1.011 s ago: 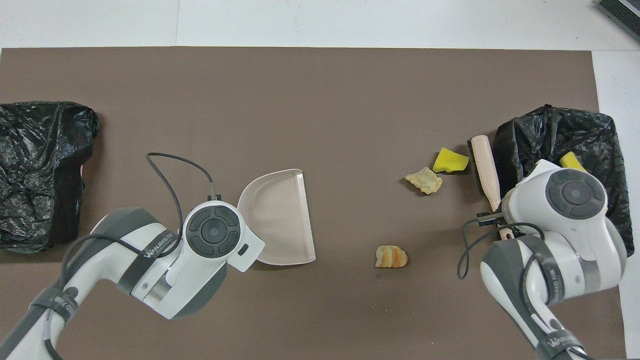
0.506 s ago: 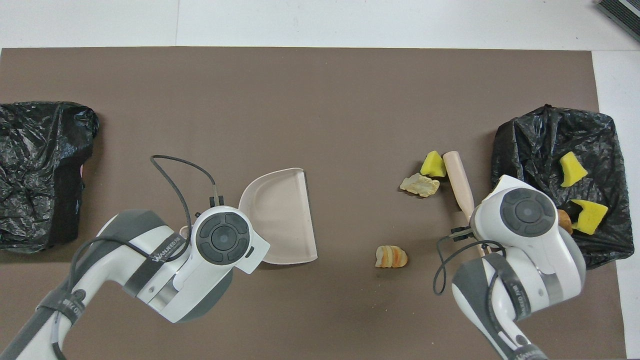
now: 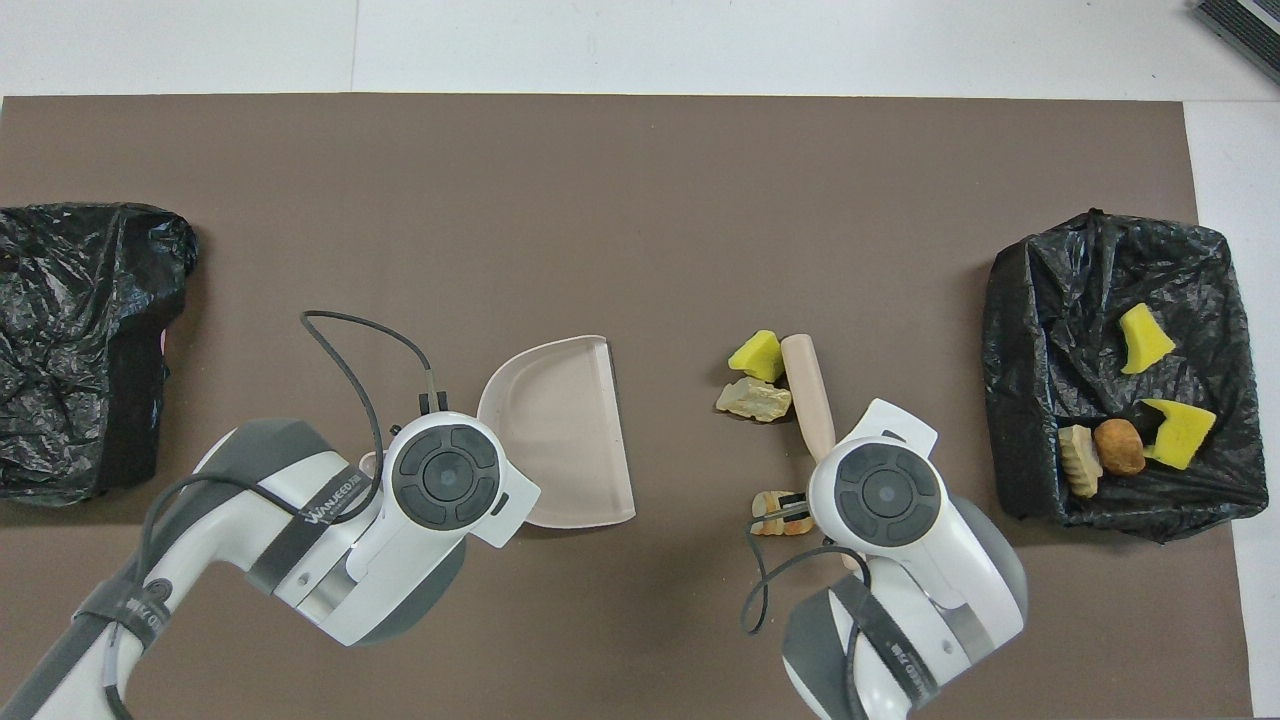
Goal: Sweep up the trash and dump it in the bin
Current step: 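Sweep the sponge and bread pieces into the dustpan with the right gripper's brush, then move the brush to the bread crust with the right gripper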
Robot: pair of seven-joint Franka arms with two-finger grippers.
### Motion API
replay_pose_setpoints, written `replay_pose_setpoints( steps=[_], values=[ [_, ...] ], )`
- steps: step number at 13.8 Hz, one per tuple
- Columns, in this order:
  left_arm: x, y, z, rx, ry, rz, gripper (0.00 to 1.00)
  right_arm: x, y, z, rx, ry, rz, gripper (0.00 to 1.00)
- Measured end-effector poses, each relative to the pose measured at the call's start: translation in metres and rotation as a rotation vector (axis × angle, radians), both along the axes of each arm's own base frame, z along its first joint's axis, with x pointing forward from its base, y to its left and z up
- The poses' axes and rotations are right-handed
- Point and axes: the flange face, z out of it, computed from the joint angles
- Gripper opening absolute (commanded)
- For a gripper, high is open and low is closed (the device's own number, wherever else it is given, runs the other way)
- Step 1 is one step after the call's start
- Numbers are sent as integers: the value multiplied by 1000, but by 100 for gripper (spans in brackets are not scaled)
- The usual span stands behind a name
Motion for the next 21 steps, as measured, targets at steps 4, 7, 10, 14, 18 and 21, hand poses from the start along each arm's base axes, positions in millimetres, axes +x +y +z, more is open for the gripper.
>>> replay_pose_setpoints(
  steps=[4, 7, 10, 14, 18, 21],
  values=[
    [0, 0, 0, 0, -1, 3, 0, -32, 78, 13, 126, 23, 11, 0],
    [0, 0, 0, -1, -2, 6, 0, -56, 125, 7, 175, 5, 22, 0],
    [0, 0, 0, -1, -2, 8, 0, -67, 166, 2, 253, -19, -56, 0],
    [1, 1, 0, -2, -3, 10, 0, -63, 182, 26, 239, 22, -111, 0],
    [1, 1, 0, -2, -4, 12, 0, -72, 130, 75, 102, 160, -181, 0],
    [1, 1, 0, -2, -4, 13, 0, -69, 95, 94, 30, 160, -362, 0]
  ],
)
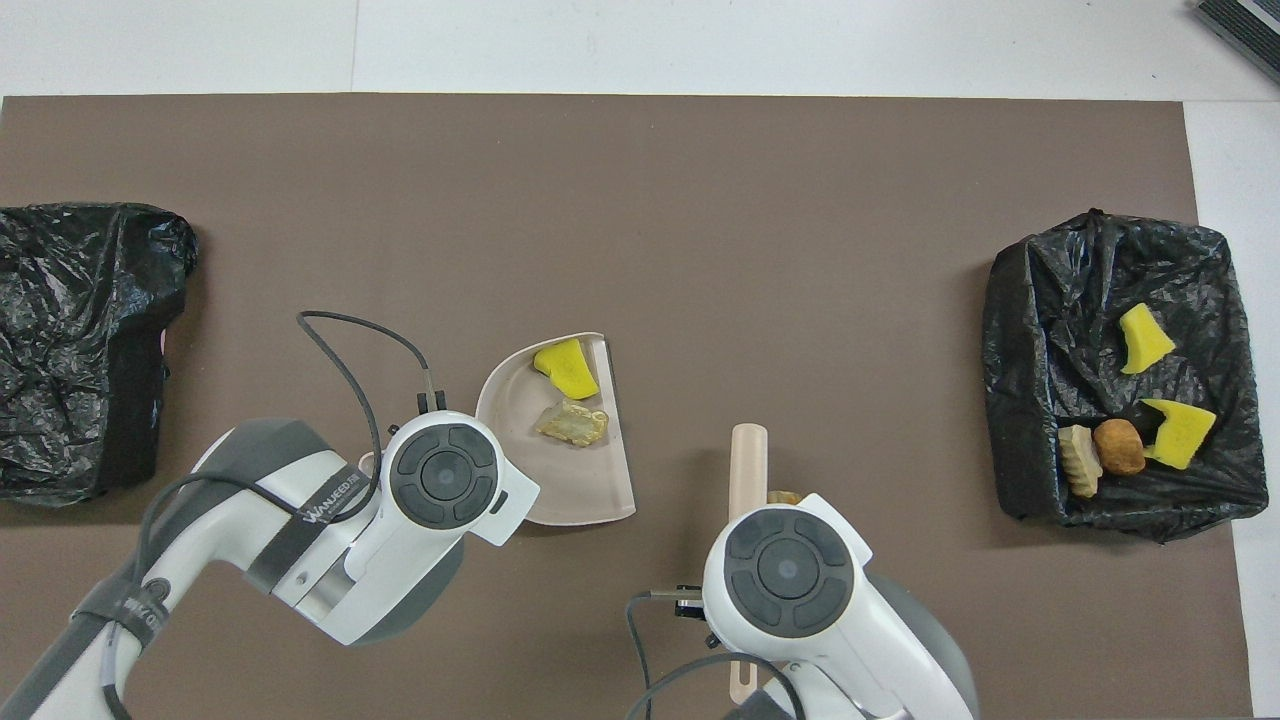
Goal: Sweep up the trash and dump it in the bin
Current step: 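Move the brush to the bread crust with the right gripper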
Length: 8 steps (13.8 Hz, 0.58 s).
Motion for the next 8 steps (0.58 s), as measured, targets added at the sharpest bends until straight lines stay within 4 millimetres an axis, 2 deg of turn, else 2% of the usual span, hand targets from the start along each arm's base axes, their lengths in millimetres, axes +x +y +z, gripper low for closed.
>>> replay_pose_setpoints(
  steps=[4, 8],
  values=[
    [0, 0, 0, 0, 0, 1, 0, -9, -6, -11, -118, -23, -225, 0],
    [0, 0, 0, 0, 0, 1, 0, -25, -38, -30, -183, 34, -280, 0]
  ],
)
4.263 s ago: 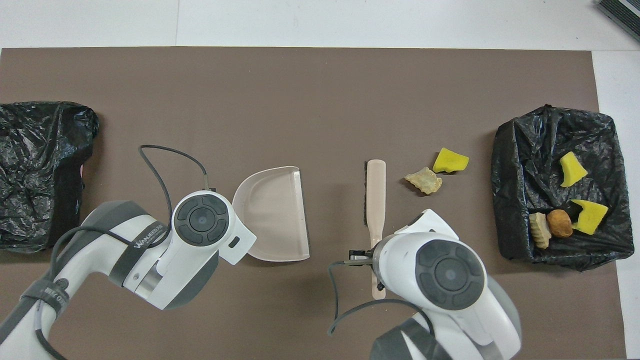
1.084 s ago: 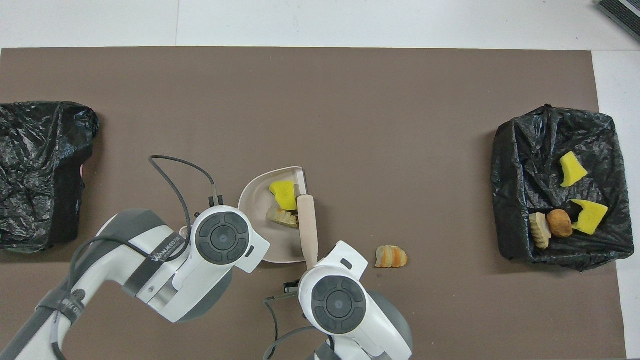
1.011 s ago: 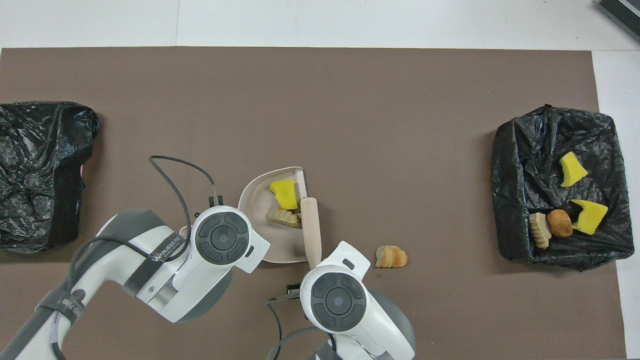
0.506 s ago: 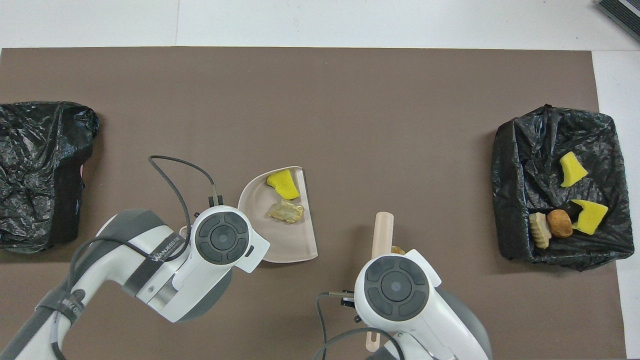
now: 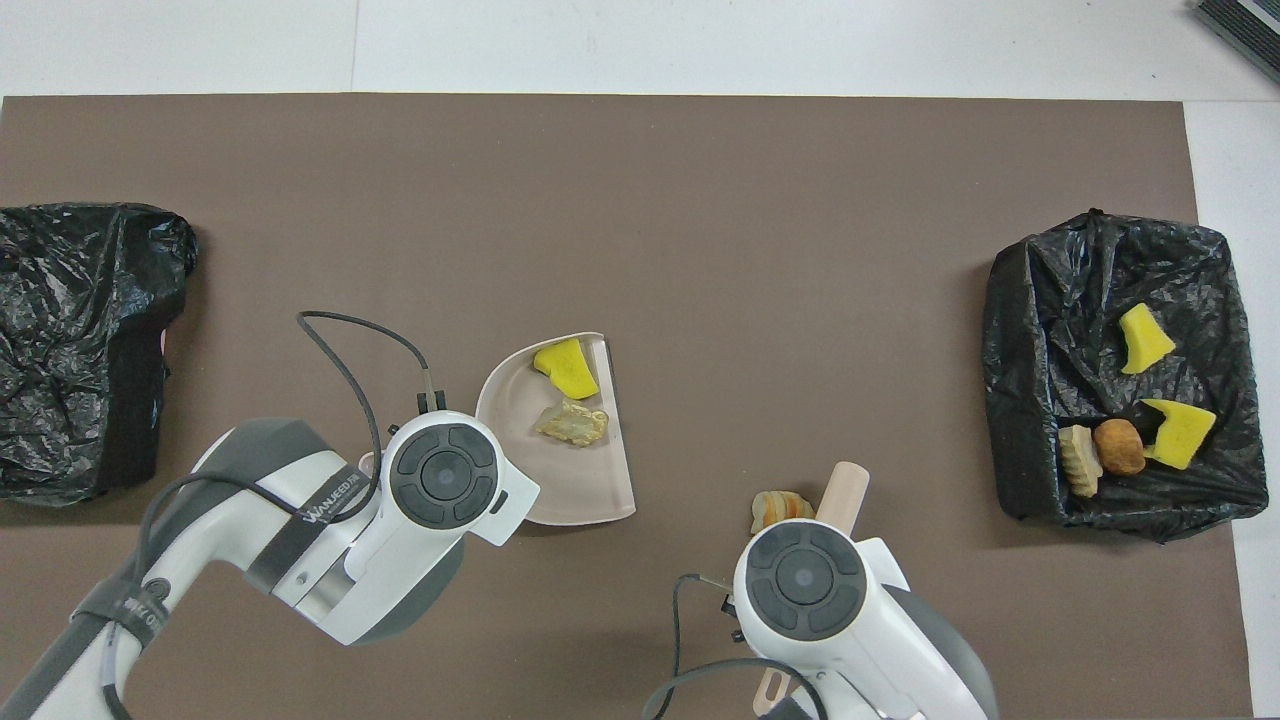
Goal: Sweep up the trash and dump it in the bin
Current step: 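Move the brush to the bread crust with the right gripper, then sweep the bread crust into the dustpan with the brush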
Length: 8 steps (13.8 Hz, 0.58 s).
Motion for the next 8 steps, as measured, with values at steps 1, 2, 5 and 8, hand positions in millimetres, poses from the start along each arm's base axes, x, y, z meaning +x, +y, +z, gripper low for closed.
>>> replay_pose_setpoints(
  steps=[1, 2, 5, 8],
  values=[
    [0, 0, 0, 0, 0, 0, 0, -8, -8, -4, -6, 9, -4, 0],
    [0, 0, 0, 0, 0, 0, 0, -17, -16, -9, -10, 17, -5, 0],
    [0, 0, 0, 0, 0, 0, 0, -36, -27, -27, 18, -14, -7, 0],
    [0, 0, 0, 0, 0, 0, 0, -35, -23, -56, 75, -70, -29, 0]
  ],
)
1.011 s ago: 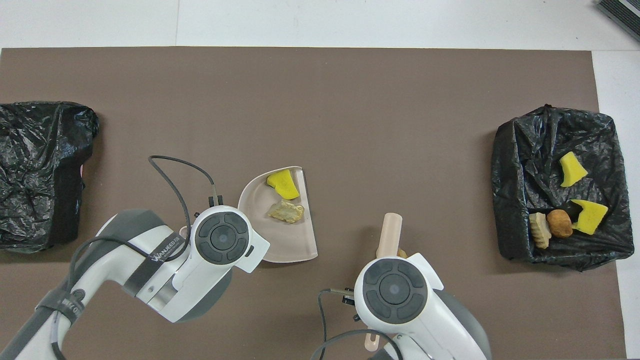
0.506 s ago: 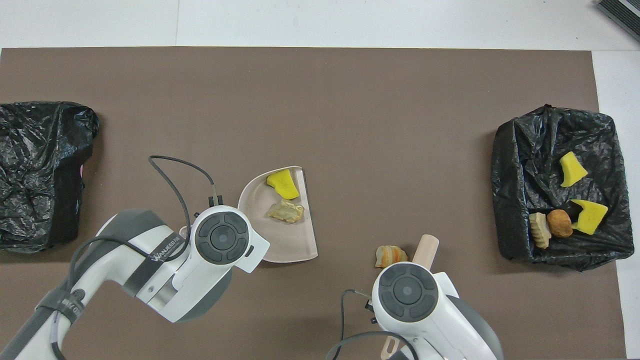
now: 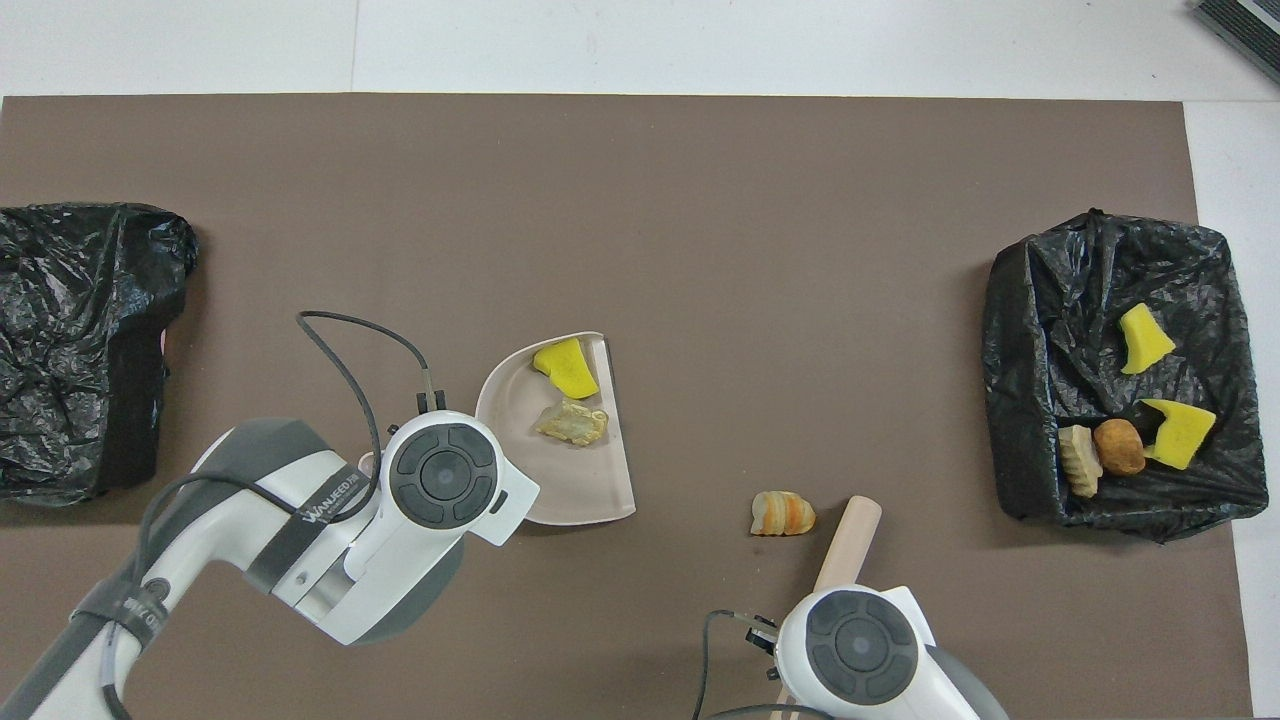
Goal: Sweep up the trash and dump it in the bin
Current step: 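Sweep the bread crust into the dustpan with the brush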
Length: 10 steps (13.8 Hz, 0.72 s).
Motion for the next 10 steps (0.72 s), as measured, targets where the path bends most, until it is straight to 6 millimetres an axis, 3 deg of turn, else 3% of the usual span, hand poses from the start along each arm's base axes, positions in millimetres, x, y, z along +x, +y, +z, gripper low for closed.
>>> replay_pose_setpoints(
  steps=[3, 10],
  values=[
    [0, 0, 0, 0, 0, 0, 0, 17, 14, -15, 37, -38, 5, 0],
    [0, 0, 0, -1, -1, 1, 0, 81, 78, -8, 206, -22, 150, 0]
  ],
)
